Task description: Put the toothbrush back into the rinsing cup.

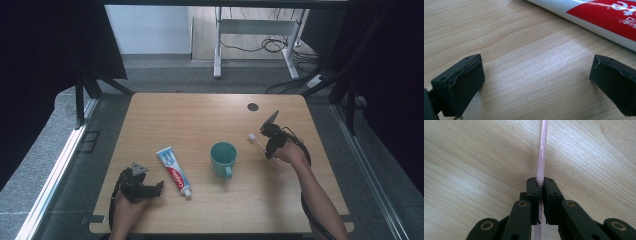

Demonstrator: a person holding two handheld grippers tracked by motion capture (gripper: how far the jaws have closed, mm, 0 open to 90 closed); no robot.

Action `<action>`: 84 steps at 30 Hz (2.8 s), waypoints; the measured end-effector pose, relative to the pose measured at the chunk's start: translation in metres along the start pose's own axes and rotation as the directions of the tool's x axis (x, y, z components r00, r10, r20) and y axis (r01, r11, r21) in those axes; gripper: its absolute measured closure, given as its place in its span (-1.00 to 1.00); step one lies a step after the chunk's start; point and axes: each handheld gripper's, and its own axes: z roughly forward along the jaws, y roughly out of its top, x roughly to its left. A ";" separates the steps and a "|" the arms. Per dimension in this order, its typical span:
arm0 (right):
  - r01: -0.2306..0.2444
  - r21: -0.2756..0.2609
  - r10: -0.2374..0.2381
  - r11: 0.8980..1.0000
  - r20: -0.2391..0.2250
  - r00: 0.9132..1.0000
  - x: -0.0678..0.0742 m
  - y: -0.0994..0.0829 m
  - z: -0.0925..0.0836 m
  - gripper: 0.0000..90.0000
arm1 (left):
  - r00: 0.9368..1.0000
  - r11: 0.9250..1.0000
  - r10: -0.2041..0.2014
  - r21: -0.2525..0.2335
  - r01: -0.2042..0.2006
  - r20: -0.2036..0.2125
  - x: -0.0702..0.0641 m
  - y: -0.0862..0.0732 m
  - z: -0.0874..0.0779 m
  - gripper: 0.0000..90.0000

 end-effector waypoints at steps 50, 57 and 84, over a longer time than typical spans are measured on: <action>0.104 -0.314 -0.133 0.944 -0.074 0.988 0.022 -0.043 -0.056 0.85 | 1.000 1.000 -0.002 -0.002 0.002 -0.001 0.000 0.000 0.000 -1.00; 0.123 -0.368 -0.165 0.922 -0.086 0.982 0.031 -0.045 -0.066 0.85 | 1.000 1.000 -0.004 -0.003 0.004 -0.001 0.000 0.000 0.000 -1.00; 0.224 -0.486 -0.297 0.845 -0.076 0.952 0.087 -0.023 -0.093 0.85 | 1.000 1.000 0.000 -0.003 0.000 -0.001 0.000 0.000 0.000 -1.00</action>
